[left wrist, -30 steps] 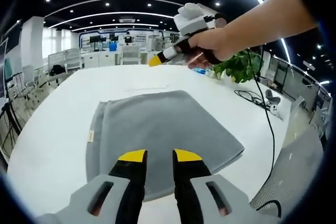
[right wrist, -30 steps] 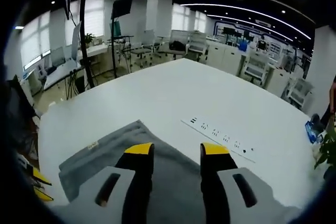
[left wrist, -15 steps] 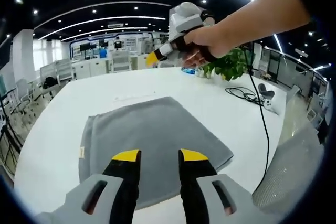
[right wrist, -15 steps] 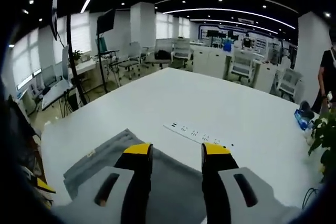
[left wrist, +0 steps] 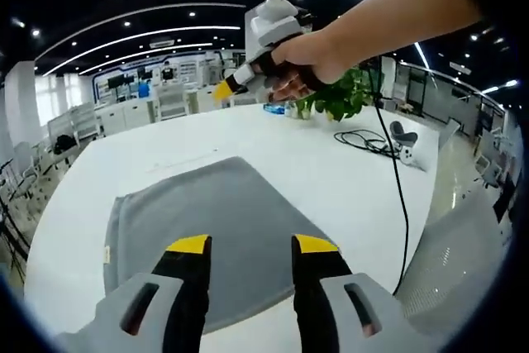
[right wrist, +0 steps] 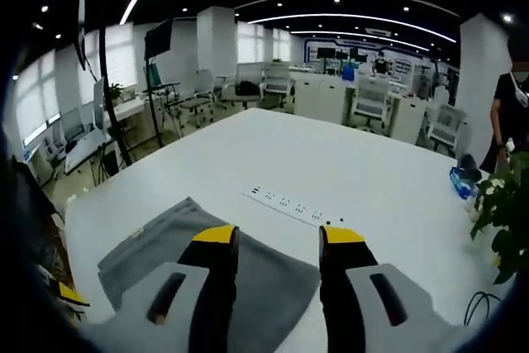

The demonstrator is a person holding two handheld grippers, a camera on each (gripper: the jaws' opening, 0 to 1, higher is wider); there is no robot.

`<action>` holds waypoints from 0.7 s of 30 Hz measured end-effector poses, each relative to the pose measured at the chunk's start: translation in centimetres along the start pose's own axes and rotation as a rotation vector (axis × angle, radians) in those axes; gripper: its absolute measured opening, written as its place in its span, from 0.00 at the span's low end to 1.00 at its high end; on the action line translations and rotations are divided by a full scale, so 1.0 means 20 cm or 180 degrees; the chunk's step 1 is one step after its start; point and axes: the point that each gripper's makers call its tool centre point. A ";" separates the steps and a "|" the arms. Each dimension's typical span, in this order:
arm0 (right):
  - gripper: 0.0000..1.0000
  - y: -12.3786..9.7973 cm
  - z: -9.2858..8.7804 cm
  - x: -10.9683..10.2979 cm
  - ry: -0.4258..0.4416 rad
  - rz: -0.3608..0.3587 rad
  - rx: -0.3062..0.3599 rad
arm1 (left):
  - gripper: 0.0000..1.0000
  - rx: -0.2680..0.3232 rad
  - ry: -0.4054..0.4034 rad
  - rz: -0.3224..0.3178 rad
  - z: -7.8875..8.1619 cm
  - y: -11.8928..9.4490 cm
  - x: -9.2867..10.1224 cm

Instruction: Fold the towel on the table until its edges align and the towel forms a compact rectangular stack.

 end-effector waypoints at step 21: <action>0.40 -0.12 -0.14 0.13 -0.0008 0.0121 -0.0114 | 0.46 -0.0137 0.0254 -0.0197 0.03 0.10 0.26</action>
Point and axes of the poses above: the point that each gripper's makers call its tool centre point, and the gripper's own axes: y roughly forward along the fingers, x roughly to its right, z roughly out of its top, and after that the axes turned 3 degrees about z, right-handed
